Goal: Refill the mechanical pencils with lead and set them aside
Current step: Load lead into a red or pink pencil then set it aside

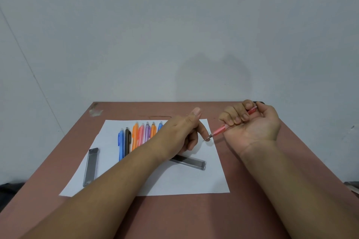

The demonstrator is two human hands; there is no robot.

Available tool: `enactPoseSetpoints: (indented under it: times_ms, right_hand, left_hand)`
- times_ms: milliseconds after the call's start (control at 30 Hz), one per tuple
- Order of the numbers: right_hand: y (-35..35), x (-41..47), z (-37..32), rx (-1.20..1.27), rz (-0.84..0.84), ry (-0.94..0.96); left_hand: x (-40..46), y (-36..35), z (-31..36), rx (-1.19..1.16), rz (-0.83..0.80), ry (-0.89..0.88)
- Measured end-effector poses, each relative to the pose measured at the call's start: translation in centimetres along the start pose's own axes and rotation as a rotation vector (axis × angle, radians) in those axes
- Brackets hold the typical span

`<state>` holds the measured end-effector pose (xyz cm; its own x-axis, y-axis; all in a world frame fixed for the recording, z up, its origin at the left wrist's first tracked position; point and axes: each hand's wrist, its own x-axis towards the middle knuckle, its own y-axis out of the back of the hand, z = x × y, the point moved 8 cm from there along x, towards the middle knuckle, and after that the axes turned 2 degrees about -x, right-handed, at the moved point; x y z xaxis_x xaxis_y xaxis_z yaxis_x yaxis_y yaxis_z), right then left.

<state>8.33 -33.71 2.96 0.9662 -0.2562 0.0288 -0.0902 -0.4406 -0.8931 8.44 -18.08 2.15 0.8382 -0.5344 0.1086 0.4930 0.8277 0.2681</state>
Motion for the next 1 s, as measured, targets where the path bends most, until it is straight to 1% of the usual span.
enactPoseSetpoints:
  times_ms: [300,533,767,1000]
  right_hand:
    - [-0.24,-0.01,0.41,0.016,-0.015,-0.025]
    - [0.07,0.10,0.45,0.014,0.000,-0.022]
    - [-0.05,0.14,0.19,0.007,-0.019,0.001]
    - [-0.27,-0.02,0.41,0.019,-0.011,-0.016]
  left_hand:
    - [0.04,0.05,-0.21,0.005,-0.001,-0.001]
    - [0.15,0.10,-0.24,0.016,0.003,0.002]
    - [0.09,0.14,-0.25,0.020,0.005,0.000]
    - [0.13,0.12,-0.21,0.013,0.003,-0.001]
